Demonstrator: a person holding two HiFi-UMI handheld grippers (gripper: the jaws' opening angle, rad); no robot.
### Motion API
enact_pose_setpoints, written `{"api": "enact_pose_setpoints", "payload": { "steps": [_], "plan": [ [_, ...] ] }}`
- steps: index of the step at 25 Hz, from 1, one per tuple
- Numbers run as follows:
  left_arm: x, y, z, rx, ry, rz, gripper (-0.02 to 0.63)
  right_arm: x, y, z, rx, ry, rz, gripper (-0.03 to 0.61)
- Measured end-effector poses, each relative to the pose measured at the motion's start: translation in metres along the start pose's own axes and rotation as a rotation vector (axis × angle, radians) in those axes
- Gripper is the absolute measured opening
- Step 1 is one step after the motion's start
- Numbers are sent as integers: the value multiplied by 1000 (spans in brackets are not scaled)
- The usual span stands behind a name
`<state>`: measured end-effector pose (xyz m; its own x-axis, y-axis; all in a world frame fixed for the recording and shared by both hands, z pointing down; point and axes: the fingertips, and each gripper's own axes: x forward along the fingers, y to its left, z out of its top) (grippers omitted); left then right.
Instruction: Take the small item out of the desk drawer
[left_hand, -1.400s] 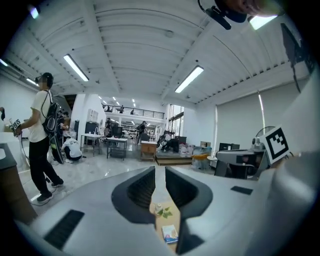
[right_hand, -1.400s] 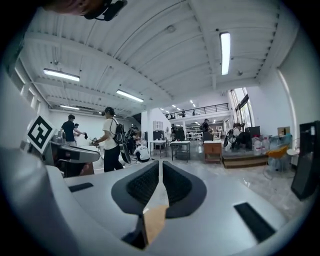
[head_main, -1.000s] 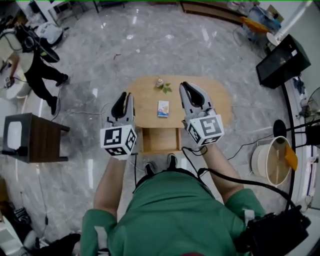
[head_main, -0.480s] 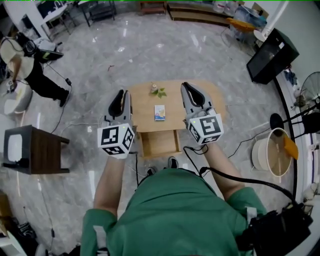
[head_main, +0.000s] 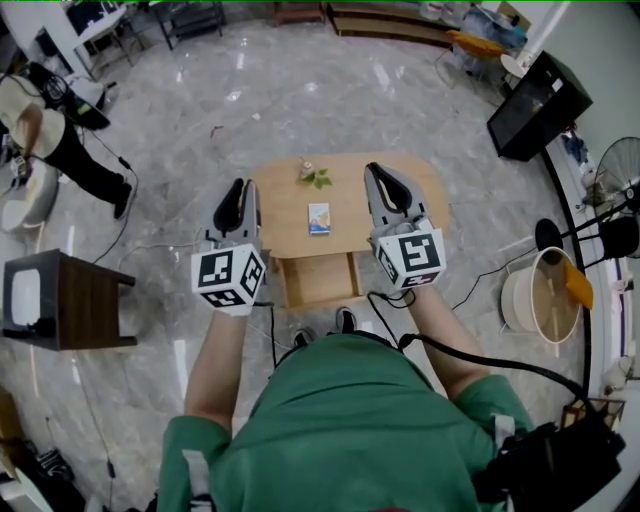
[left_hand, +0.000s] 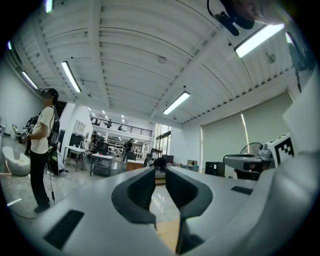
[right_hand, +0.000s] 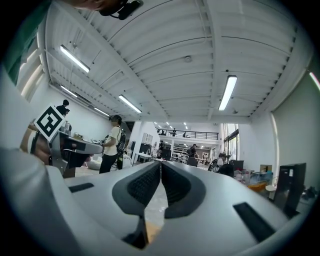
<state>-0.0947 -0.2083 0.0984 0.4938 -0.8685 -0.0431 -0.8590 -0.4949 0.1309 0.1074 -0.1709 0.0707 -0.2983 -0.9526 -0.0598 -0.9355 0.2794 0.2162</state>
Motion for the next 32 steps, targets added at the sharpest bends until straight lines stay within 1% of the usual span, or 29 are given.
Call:
{"api": "enact_pose_setpoints", "payload": {
  "steps": [13,24,32],
  "plan": [
    [-12,26,-1,-5,7,-10,75,7,23,0,28,3,-21,31],
    [-15,39,-8,-21,7,-17,75,12,35,-4,27,18,-32,25],
    [-13,42,-15,-26,25,-17,75,16,36,-10,36,30,-32,25]
  ]
}}
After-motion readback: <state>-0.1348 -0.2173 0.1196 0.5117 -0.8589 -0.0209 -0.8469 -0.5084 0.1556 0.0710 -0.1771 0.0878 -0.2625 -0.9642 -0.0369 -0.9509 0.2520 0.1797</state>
